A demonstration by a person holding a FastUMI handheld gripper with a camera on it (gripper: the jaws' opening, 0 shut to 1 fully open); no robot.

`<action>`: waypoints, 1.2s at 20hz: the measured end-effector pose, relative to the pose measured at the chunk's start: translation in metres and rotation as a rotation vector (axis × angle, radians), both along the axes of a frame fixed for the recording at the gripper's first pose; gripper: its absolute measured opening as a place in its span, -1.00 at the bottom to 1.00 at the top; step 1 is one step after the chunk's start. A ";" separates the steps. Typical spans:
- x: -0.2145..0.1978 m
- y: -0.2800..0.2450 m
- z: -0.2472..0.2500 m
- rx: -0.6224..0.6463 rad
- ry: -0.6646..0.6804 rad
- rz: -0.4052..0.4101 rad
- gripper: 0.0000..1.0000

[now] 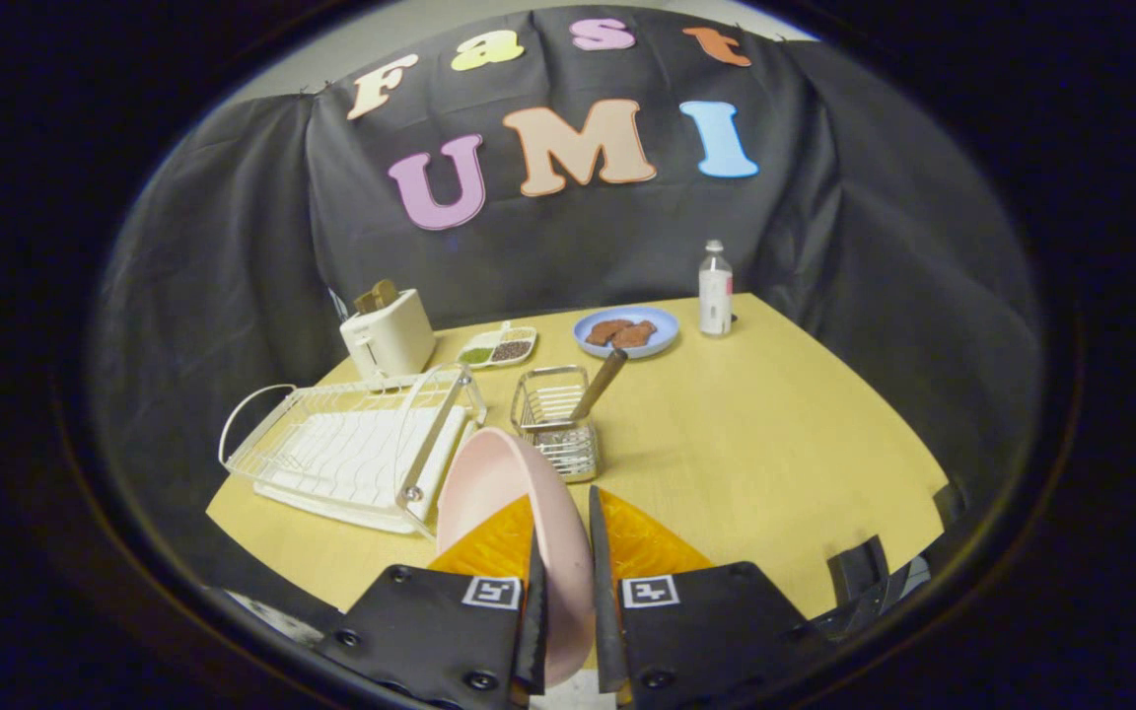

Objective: Take the plate from the dish rack, then take the spoon from the basket and place it into the plate.

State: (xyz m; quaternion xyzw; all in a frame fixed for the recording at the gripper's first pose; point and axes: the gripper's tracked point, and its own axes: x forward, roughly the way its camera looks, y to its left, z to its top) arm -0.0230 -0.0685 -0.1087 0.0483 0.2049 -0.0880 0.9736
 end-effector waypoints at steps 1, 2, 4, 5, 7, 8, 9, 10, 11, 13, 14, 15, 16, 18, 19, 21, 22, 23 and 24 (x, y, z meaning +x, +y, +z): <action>0.001 -0.003 -0.007 0.002 0.006 -0.001 -0.54; 0.002 -0.006 -0.011 0.010 0.005 0.000 -0.54; 0.007 -0.007 -0.019 0.055 0.005 0.004 -0.54; 0.009 -0.011 -0.028 0.061 0.016 0.004 -0.54; 0.011 -0.017 -0.046 0.082 0.054 0.007 -0.54; 0.013 -0.018 -0.054 0.113 0.069 0.007 -0.54; 0.014 -0.019 -0.062 0.134 0.083 0.012 -0.53; 0.017 -0.023 -0.068 0.138 0.093 0.014 -0.52; 0.017 -0.025 -0.073 0.149 0.096 0.020 -0.51; 0.018 -0.027 -0.079 0.181 0.096 0.034 -0.49; 0.019 -0.027 -0.081 0.195 0.098 0.038 -0.49; 0.019 -0.030 -0.086 0.197 0.108 0.038 -0.48; 0.019 -0.032 -0.091 0.196 0.120 0.037 -0.47; 0.020 -0.036 -0.100 0.168 0.141 0.024 -0.45; 0.020 -0.040 -0.103 0.140 0.150 0.014 -0.41; 0.017 -0.054 -0.110 0.044 0.175 -0.017 -0.35; 0.018 -0.059 -0.111 0.010 0.175 -0.026 -0.34; 0.018 -0.057 -0.110 -0.004 0.173 -0.025 -0.32; 0.018 -0.056 -0.106 -0.012 0.164 -0.029 -0.29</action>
